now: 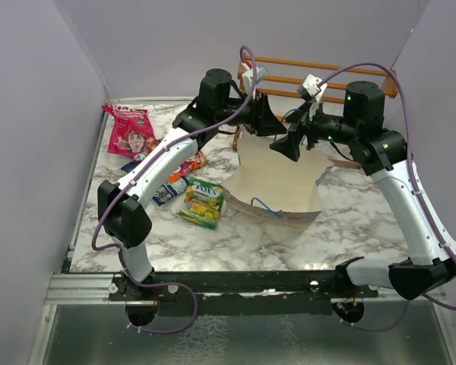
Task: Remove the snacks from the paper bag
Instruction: Adjust the paper bag at the center of the board.
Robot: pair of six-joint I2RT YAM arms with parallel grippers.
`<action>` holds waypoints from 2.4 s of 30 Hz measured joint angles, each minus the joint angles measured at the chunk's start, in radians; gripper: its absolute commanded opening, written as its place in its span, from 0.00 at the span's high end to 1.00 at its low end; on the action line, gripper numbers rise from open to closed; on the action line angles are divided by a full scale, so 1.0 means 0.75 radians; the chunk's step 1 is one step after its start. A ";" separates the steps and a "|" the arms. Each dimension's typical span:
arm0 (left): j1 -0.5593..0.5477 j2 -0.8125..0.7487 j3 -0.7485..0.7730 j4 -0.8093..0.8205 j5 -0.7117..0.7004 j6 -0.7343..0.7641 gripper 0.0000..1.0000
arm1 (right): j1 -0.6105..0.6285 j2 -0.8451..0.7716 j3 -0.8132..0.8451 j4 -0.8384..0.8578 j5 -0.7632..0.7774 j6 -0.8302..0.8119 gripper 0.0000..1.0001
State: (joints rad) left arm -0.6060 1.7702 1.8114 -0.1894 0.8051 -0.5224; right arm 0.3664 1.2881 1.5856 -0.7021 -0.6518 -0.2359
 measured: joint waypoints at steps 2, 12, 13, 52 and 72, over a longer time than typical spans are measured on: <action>-0.007 0.020 0.000 -0.008 -0.001 0.007 0.66 | 0.000 0.003 0.000 0.000 0.008 0.005 0.01; -0.022 0.083 0.061 -0.101 -0.011 0.074 1.00 | 0.000 0.010 -0.007 -0.001 0.060 0.003 0.00; -0.021 0.089 0.096 -0.122 -0.011 0.093 1.00 | 0.000 0.009 -0.013 -0.001 0.075 -0.004 0.00; -0.013 0.044 0.046 0.262 0.089 -0.425 1.00 | 0.000 -0.023 0.270 0.008 0.866 0.460 0.01; 0.021 0.068 -0.378 0.886 -0.016 -1.003 1.00 | 0.000 -0.338 0.149 0.276 0.971 0.497 0.01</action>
State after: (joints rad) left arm -0.5903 1.8214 1.5280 0.4747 0.7929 -1.2747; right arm 0.3664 1.0344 1.6970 -0.4953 0.0769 0.1371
